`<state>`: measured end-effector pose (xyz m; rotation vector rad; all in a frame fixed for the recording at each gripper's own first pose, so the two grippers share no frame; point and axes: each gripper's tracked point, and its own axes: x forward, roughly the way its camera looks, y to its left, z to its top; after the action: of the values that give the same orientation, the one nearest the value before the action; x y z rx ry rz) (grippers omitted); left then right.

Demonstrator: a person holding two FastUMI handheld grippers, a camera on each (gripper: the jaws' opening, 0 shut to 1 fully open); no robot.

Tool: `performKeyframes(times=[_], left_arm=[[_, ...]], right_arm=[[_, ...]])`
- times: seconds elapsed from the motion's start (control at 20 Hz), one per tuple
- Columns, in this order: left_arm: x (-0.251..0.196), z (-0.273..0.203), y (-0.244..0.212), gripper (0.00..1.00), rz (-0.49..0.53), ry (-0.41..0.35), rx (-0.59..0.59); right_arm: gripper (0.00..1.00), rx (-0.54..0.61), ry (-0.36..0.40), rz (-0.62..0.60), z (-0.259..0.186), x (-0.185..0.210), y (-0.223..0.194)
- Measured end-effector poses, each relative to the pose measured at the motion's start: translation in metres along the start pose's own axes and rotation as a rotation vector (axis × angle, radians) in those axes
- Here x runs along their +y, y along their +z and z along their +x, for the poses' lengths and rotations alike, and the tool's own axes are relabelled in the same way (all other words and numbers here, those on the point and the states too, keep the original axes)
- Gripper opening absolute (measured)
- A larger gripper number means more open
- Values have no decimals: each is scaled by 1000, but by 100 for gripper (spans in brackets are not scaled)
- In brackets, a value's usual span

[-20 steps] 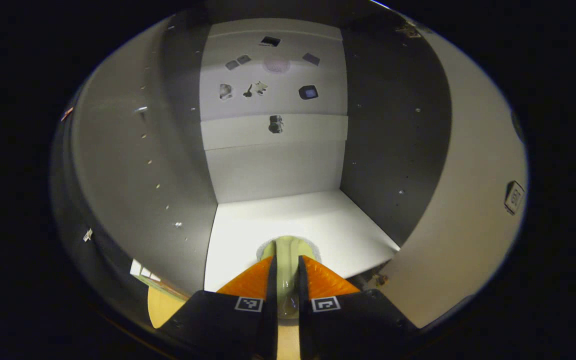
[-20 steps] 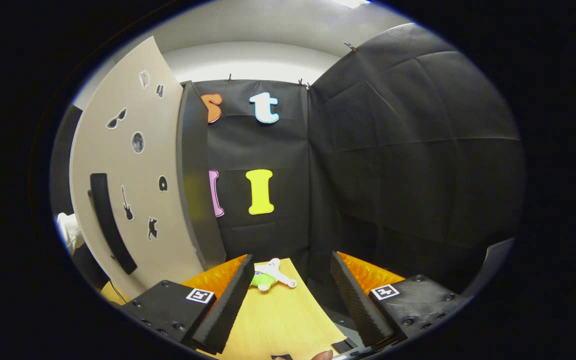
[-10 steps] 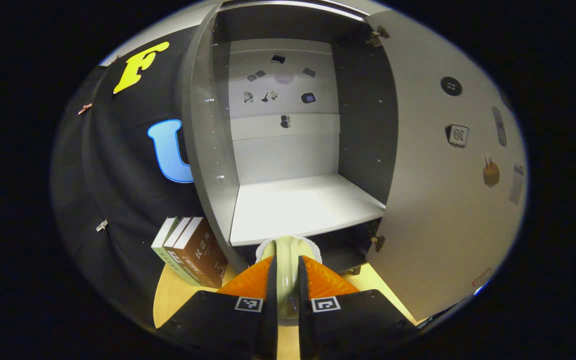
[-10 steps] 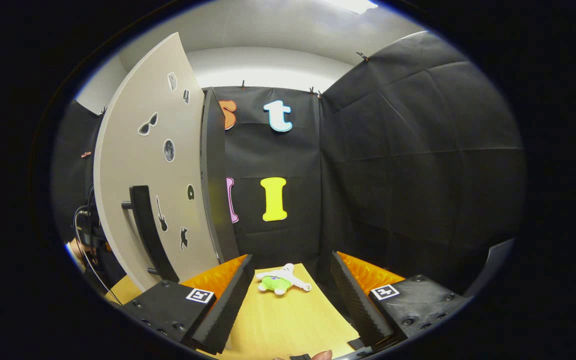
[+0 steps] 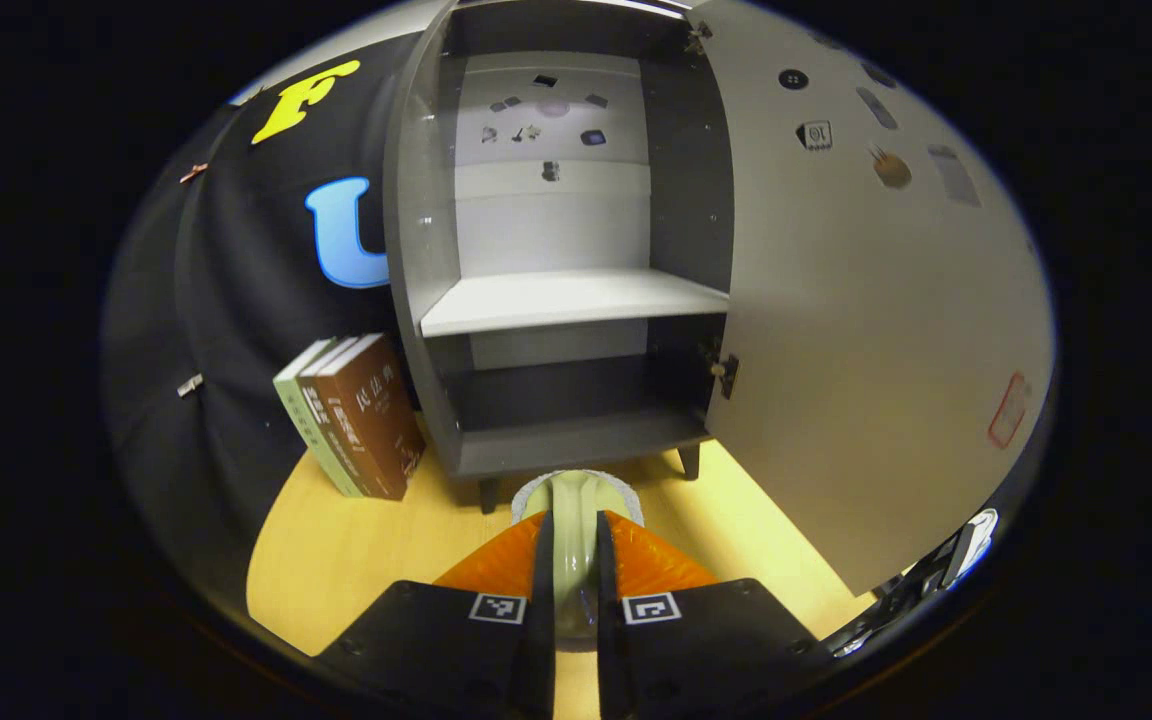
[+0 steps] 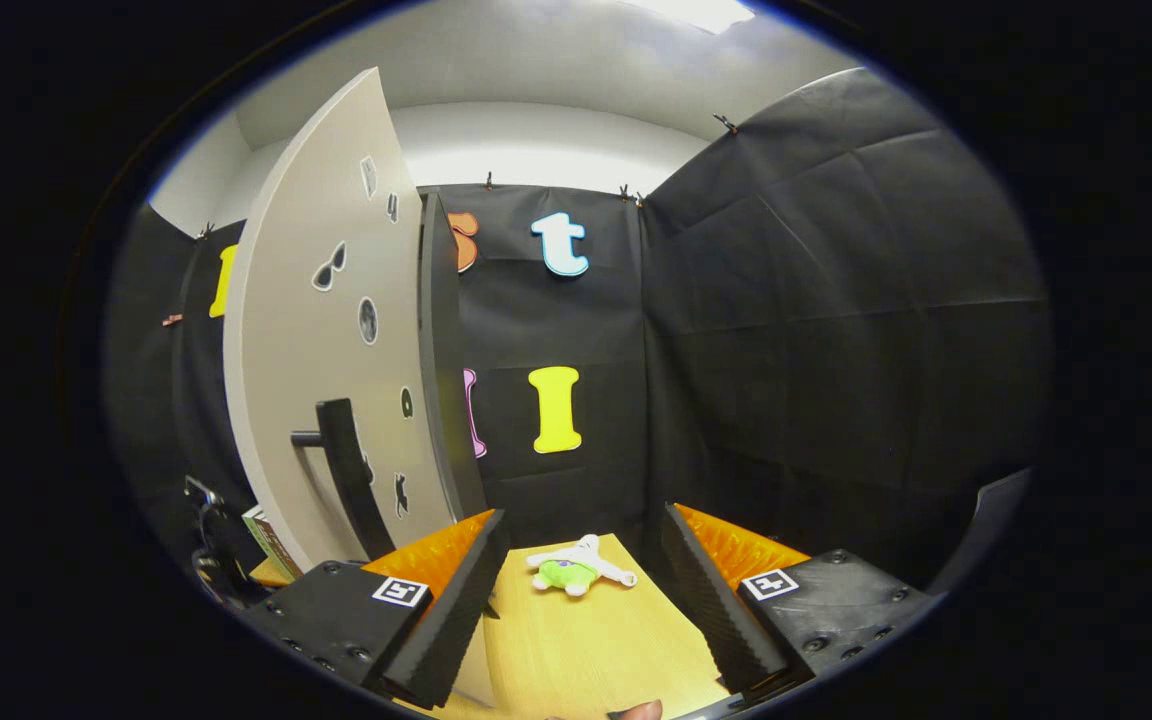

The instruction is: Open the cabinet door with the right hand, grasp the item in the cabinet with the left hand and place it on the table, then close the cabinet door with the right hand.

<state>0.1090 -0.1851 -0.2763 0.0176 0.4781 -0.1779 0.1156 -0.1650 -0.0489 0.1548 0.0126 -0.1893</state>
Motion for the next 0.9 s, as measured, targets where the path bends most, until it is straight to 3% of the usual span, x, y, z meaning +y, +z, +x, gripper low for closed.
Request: performKeyframes(times=[0.3,0.6,0.9], left_arm=[[-26,17,-88,21,29,23,20],[-48,33,-144,21,40,-18,62],[-52,45,-186,21,62,8,121]], right_arm=[[100,-32,2,-32,3,17,8],[98,-19,30,-63,8,32,5],[98,-16,34,-79,8,32,9]])
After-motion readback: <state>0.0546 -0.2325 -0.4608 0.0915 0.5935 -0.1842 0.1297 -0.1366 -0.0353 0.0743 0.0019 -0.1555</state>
